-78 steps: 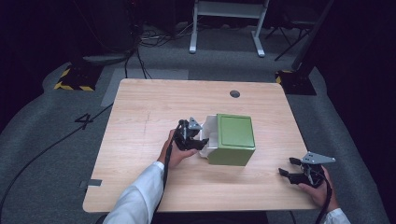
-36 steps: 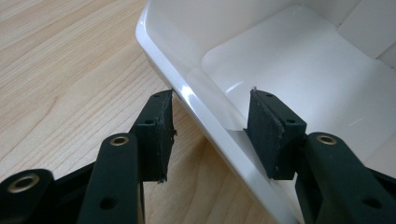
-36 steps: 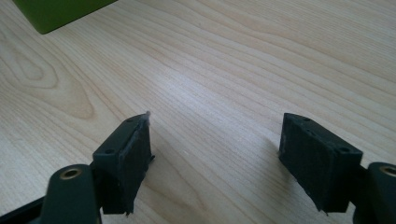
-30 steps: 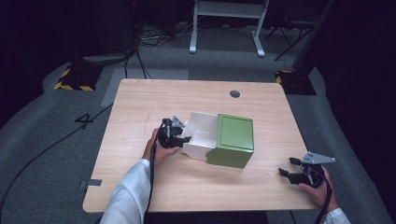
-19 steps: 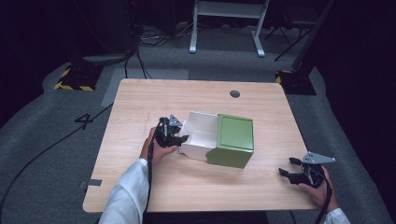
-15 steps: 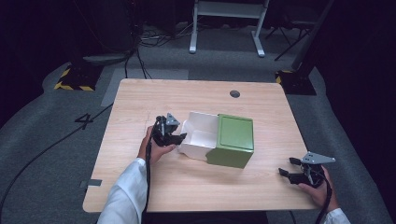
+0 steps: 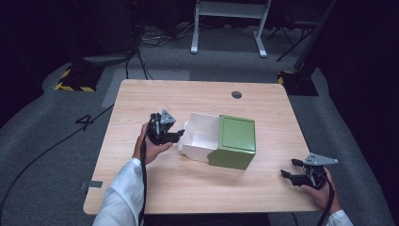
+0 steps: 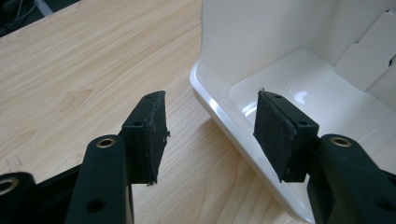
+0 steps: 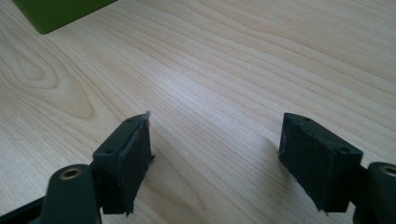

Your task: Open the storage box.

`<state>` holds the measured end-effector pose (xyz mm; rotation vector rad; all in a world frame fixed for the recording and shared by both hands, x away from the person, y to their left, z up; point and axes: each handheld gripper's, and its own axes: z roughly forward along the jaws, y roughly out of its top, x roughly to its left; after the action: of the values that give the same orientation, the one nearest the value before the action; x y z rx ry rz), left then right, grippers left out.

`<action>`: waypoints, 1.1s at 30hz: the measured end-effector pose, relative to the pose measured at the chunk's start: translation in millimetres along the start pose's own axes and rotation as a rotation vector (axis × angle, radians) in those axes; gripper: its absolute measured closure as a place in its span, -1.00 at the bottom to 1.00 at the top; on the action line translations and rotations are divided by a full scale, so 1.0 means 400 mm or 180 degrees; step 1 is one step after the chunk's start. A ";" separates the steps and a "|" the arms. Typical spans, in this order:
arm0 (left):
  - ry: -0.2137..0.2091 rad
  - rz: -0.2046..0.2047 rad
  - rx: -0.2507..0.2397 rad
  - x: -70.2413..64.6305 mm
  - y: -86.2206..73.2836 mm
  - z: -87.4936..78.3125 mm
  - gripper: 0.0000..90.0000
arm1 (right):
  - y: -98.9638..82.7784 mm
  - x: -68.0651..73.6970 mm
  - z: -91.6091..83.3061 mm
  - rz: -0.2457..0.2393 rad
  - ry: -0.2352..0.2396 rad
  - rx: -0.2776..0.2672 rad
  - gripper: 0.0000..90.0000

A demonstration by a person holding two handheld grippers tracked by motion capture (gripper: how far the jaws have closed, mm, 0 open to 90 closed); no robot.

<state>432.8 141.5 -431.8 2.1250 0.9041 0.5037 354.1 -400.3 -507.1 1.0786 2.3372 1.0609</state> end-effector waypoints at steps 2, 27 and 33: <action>0.0025 0.0031 -0.0011 0.003 -0.003 -0.011 -0.03 | 0.000 0.000 0.000 -0.0001 0.0000 0.0000 -0.44; 0.0243 0.0213 0.0171 0.019 -0.083 -0.143 -0.24 | 0.000 0.000 0.000 0.0004 -0.0001 0.0000 -0.44; 0.0325 0.0268 0.0227 0.016 -0.109 -0.179 -0.40 | 0.000 0.000 0.000 0.0001 -0.0004 0.0002 -0.44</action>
<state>375.2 201.5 -419.5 2.2261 0.9041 0.6365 354.0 -400.5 -507.1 1.0795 2.3365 1.0595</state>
